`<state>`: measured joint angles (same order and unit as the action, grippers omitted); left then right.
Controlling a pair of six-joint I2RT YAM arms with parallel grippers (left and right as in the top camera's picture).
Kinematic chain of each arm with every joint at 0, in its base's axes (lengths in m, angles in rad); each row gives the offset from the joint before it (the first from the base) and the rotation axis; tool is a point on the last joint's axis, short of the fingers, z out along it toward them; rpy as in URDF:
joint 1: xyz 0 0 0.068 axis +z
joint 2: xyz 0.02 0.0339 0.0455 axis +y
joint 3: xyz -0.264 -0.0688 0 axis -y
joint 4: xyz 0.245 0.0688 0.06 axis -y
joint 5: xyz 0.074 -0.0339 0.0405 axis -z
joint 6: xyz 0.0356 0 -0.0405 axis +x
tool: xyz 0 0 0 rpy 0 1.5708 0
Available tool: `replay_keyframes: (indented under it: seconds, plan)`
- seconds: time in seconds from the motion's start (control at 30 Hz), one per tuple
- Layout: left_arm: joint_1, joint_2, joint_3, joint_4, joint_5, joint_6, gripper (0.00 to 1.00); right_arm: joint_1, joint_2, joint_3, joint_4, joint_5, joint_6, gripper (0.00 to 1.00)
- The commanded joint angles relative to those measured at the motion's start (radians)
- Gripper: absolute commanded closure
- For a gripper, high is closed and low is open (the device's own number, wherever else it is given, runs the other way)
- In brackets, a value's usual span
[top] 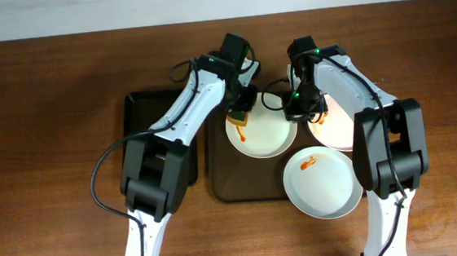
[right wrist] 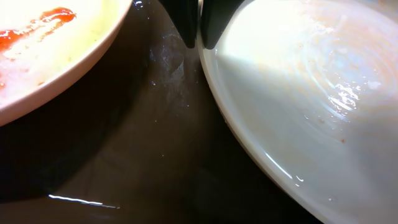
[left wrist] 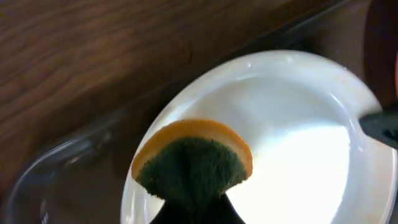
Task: Clean dirty plates on tray and stack at the side
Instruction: 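Carry the sponge to the white plate and scrub its sauce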
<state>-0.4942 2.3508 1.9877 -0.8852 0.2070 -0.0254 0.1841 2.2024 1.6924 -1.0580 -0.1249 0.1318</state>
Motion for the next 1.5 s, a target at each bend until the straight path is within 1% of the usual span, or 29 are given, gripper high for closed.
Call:
replay_keyframes:
  seconds: [0.0,0.1,0.2,0.3,0.4,0.47,0.6,0.63,0.7,0.73,0.8,0.83,0.87,0.9,0.93,0.97,1.03,1.13,1.2,1.27,1.3,1.33,1.4,1.43,1.47]
  plan:
    - [-0.003,0.023,-0.055,0.052,0.017,0.043,1.00,0.006,0.013,0.014,0.000,0.013,0.003,0.96]
    - [-0.003,0.024,-0.068,0.061,0.017,0.111,1.00,0.006,0.014,0.014,0.000,0.013,0.003,0.96]
    - [-0.003,0.024,-0.121,0.084,0.016,0.172,1.00,0.006,0.013,0.014,0.000,0.012,0.003,0.96]
    - [-0.003,0.024,-0.191,0.138,0.023,0.178,1.00,0.006,0.014,0.014,0.000,0.013,0.003,0.96]
    - [-0.003,0.024,-0.209,0.116,0.096,0.187,1.00,0.006,0.014,0.014,0.000,0.013,0.003,0.96]
    - [-0.003,0.024,-0.209,0.088,0.116,0.200,1.00,0.006,0.014,0.014,0.000,0.013,0.003,0.96]
    - [-0.003,0.024,-0.209,0.042,0.243,0.200,0.99,0.006,0.014,0.014,0.000,0.013,0.003,0.96]
    - [-0.003,0.024,-0.209,0.034,0.250,0.199,0.96,0.006,0.013,0.014,0.000,0.013,0.003,0.96]
    - [-0.003,0.024,-0.209,0.032,0.237,0.200,0.80,0.006,0.014,0.014,0.000,0.013,0.003,0.96]
    - [0.000,0.024,-0.209,0.032,0.224,0.199,0.76,0.006,0.014,0.014,0.000,0.013,0.003,0.96]
    - [0.007,0.024,-0.209,0.008,0.204,0.199,0.76,0.006,0.014,0.014,0.000,0.013,0.003,0.96]
    - [0.007,0.024,-0.209,-0.005,0.204,0.199,0.74,0.006,0.014,0.014,0.000,0.013,0.003,0.96]
    - [0.007,0.024,-0.209,-0.019,0.204,0.199,0.69,0.006,0.014,0.014,0.000,0.013,0.003,0.96]
    - [0.007,0.024,-0.209,-0.022,0.203,0.199,0.69,0.006,0.014,0.014,0.000,0.013,0.003,0.96]
    - [0.007,0.024,-0.209,-0.021,0.189,0.199,0.68,0.006,0.014,0.014,0.000,0.013,0.003,0.96]
    - [0.006,0.024,-0.206,-0.019,0.134,0.200,0.67,0.006,0.013,0.014,0.000,0.013,0.003,0.96]
    - [0.011,0.023,-0.189,-0.037,0.051,0.199,0.68,0.006,0.014,0.014,0.000,0.013,0.003,0.96]
    - [0.026,0.022,-0.146,-0.063,0.039,0.200,0.67,0.006,0.014,0.014,0.000,0.013,0.003,0.96]
    - [0.027,0.022,-0.126,-0.075,0.003,0.199,0.66,0.006,0.014,0.014,0.000,0.013,0.003,0.96]
    - [0.027,0.022,-0.113,-0.098,0.001,0.199,0.66,0.006,0.013,0.014,0.000,0.013,0.003,0.96]
    - [0.027,0.022,-0.113,-0.106,0.001,0.199,0.67,0.006,0.014,0.014,0.000,0.013,0.003,0.96]
    - [0.026,0.022,-0.113,-0.117,0.002,0.199,0.71,0.006,0.014,0.014,0.000,0.013,0.003,0.96]
    - [0.021,0.022,-0.115,-0.141,0.001,0.199,0.80,0.006,0.014,0.014,0.000,0.013,0.003,0.96]
    - [0.021,0.022,-0.115,-0.150,0.001,0.199,0.87,0.006,0.014,0.014,-0.001,0.013,0.003,0.96]
    - [0.021,0.022,-0.122,-0.150,0.001,0.199,0.91,0.006,0.014,0.014,-0.001,0.013,0.003,0.96]
